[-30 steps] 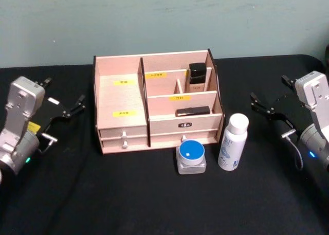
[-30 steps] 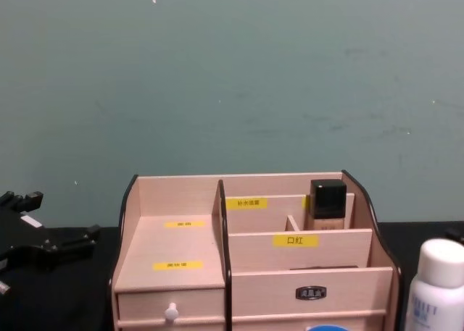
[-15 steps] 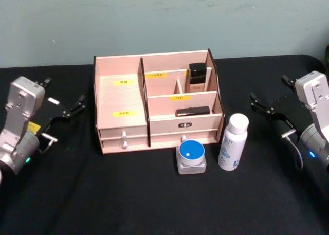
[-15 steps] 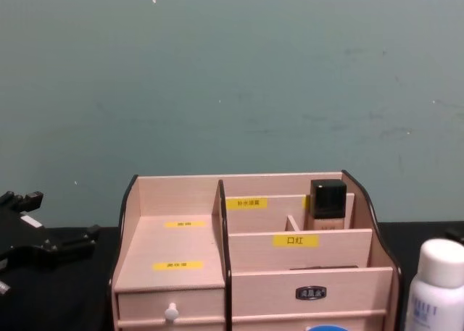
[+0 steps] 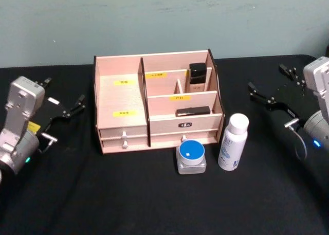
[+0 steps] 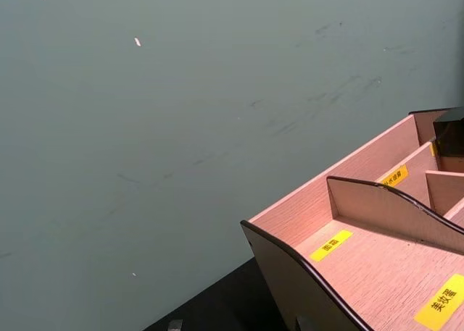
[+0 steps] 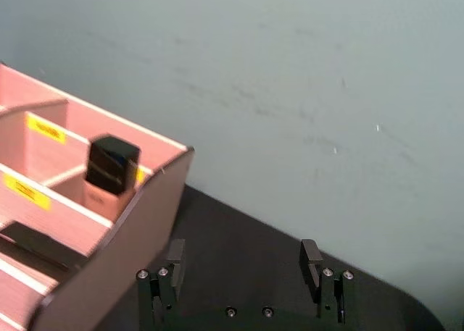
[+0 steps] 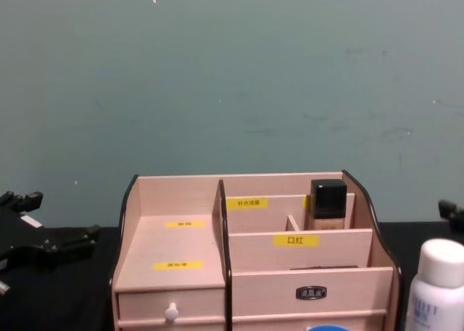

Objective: Pick up the facial cleanser and watermelon frost from the table and place them into the tiered storage box.

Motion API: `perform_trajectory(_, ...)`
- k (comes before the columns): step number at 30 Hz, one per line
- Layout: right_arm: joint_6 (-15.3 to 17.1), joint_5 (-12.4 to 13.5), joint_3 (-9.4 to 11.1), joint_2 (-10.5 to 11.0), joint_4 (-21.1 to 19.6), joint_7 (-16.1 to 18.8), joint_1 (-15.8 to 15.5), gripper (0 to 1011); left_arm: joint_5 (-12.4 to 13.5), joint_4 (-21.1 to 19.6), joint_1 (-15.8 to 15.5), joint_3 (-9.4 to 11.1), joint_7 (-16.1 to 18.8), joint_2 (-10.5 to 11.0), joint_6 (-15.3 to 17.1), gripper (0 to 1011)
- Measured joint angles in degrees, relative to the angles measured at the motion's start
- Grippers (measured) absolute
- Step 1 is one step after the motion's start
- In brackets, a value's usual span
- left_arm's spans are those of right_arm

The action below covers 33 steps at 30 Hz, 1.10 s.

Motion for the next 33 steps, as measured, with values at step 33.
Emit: perform_trajectory(33,4.5,12.1,12.6,12.8,-28.8,12.1,-23.1,1002,0.0,0.0,0.0,0.0,0.0,0.0,0.0,1010)
